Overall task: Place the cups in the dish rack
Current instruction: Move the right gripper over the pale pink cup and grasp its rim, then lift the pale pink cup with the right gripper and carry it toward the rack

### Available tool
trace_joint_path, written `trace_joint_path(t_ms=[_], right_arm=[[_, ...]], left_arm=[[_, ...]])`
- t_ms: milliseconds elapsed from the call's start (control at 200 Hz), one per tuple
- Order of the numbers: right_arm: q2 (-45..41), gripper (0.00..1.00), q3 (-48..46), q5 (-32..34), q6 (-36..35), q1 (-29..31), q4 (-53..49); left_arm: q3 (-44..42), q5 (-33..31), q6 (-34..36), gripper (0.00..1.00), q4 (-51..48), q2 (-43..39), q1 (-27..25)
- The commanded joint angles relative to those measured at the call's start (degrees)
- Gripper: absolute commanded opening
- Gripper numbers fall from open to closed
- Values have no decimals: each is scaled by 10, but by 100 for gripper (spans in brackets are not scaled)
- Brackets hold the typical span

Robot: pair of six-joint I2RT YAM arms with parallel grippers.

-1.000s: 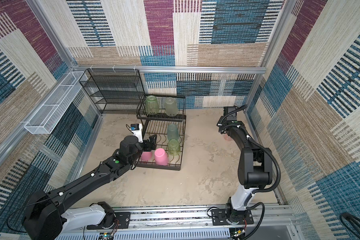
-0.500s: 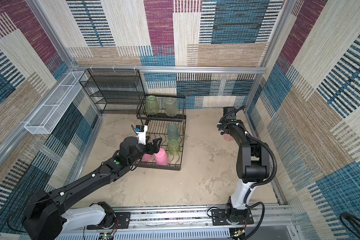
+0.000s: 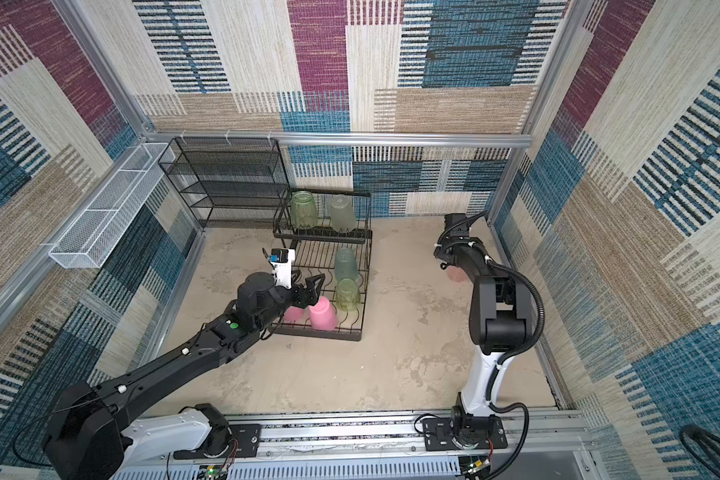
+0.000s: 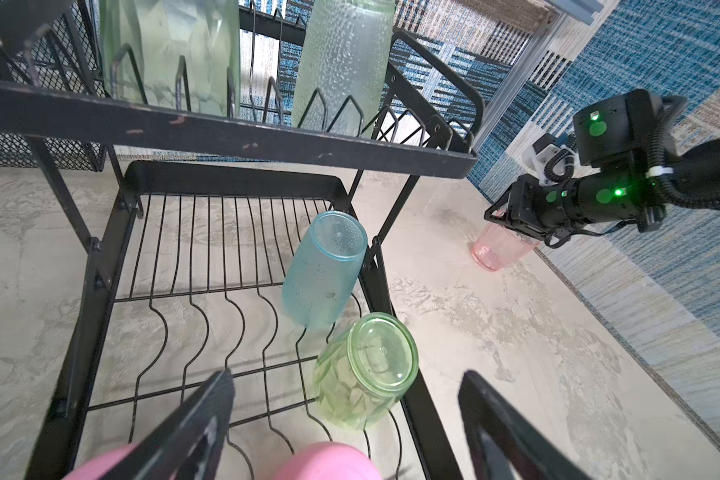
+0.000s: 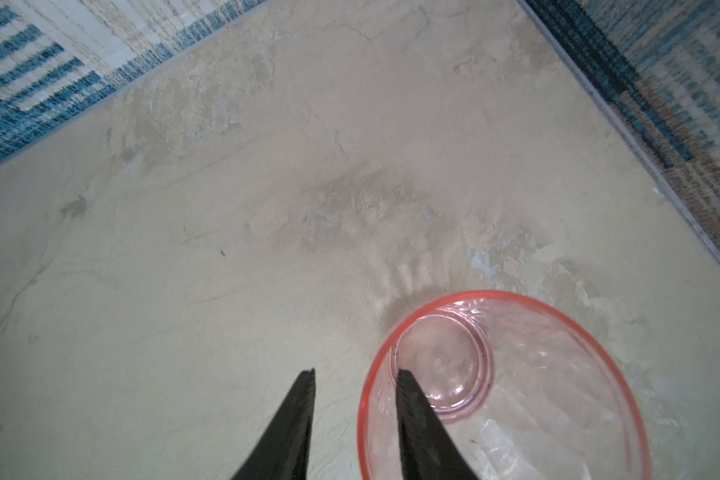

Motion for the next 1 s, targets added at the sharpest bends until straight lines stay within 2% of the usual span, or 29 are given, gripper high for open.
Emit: trace_joint_path(t_ms=[0,310,456,992], right_arm=[[5,35,1,-1,-4,-1,-6],[-2,25,-5,-31,-4,-4,-10],[-7,17,-12,-43,-4,-4,-19],[-75,0,-67,-88,-2,-4,-19]], left_arm=[[5,0,12,88,0,-4,1],[33,-16,3,88,-44,9,0],[38,-11,-1,87,-45,15,1],[53,-10,-9,87,-64,23,1]])
